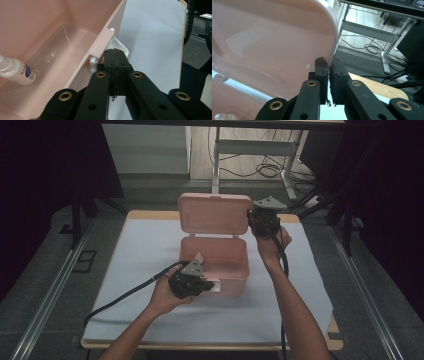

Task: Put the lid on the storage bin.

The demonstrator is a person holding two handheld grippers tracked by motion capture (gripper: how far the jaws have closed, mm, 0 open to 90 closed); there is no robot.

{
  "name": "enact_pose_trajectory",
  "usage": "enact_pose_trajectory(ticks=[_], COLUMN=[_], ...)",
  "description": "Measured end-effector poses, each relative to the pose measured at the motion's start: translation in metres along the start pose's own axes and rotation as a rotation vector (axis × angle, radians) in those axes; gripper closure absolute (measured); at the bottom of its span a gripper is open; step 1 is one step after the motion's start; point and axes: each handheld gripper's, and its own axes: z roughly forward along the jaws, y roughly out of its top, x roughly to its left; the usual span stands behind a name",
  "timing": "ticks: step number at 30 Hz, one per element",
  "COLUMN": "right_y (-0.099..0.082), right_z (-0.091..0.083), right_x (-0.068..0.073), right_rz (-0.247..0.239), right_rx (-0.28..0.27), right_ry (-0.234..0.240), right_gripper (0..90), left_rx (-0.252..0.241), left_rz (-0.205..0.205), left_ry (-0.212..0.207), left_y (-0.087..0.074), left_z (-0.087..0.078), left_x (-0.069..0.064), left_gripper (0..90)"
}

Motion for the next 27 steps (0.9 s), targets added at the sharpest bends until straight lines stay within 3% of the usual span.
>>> enact_pose_trajectory(ticks=[13, 27], right_y=[-0.01, -0.018], right_z=[-0.016, -0.026], right_x=[0.002, -0.001], right_rz=[-0.012, -0.034], right_rx=[-0.015, -0.022], right_ry=[0.036, 0.09], right_gripper=[85.2, 83.8], left_rx=[0.018, 0.024], left_rz=[0.01, -0.005], left_ry=[0.004, -0.008], left_y=[0.001, 0.002], left_z=[-0.001, -0.001], left_x=[0.0, 0.001], left_gripper=[90.0, 90.0])
